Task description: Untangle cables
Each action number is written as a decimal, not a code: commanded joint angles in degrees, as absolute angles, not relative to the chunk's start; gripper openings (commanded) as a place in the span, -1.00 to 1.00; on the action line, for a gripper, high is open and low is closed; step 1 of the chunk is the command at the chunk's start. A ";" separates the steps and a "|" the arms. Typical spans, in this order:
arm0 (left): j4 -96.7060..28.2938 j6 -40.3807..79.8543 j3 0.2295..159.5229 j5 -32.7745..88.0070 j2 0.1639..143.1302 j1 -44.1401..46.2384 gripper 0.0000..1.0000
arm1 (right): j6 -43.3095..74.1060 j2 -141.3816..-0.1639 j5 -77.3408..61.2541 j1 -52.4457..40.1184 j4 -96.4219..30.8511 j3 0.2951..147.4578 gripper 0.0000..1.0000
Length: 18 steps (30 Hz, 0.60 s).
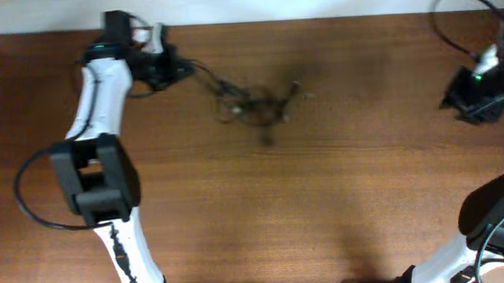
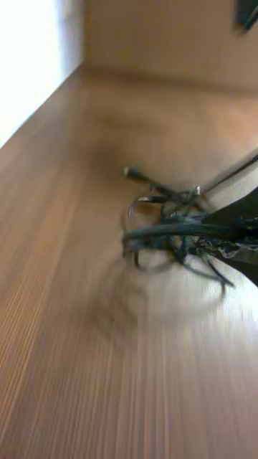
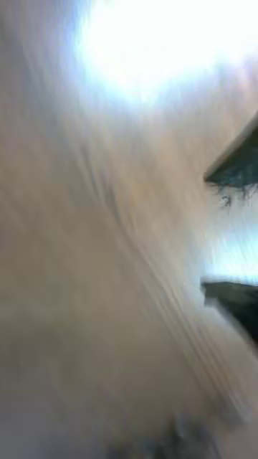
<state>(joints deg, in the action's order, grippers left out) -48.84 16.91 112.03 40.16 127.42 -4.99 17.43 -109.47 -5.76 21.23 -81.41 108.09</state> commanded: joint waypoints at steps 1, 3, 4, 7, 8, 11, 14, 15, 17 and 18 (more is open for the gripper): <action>-50.15 12.25 112.51 34.74 125.64 -4.43 -1.00 | 13.08 -109.45 -9.89 18.48 -80.60 107.90 0.08; -50.74 10.55 112.51 36.56 125.64 -2.04 -1.00 | 3.55 -109.45 -23.14 16.21 -79.92 107.90 0.21; -50.70 9.23 112.51 38.76 125.64 -0.62 -1.00 | -0.12 -109.45 -28.91 14.15 -79.50 107.90 0.28; -49.08 5.45 113.36 49.01 125.64 4.60 -1.00 | -0.12 -109.45 -32.99 6.92 -76.97 107.90 0.42; -47.59 5.48 114.41 53.93 125.64 5.72 -1.00 | 2.07 -109.45 -32.95 4.01 -75.64 107.90 0.43; -45.87 7.73 118.45 63.75 125.64 6.61 -1.00 | 9.98 -109.47 -32.45 -1.63 -71.55 107.90 0.49; -45.87 13.02 121.80 67.35 125.64 6.66 -1.00 | 20.49 -109.82 -27.77 -6.87 -66.11 107.90 0.50; -45.87 14.26 122.30 68.34 125.64 6.68 -1.00 | 21.98 -110.06 -27.31 -8.12 -64.71 107.90 0.49; -45.98 14.76 122.39 69.52 125.64 7.03 -1.00 | 24.16 -110.69 -27.18 -10.90 -61.52 107.90 0.48; -46.19 14.76 122.37 69.52 125.64 7.44 -1.00 | 25.61 -111.00 -26.63 -12.03 -60.31 107.90 0.48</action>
<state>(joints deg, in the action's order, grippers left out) -45.95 12.60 120.99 64.97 127.39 7.01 19.92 -109.89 -28.53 -9.50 -62.11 107.77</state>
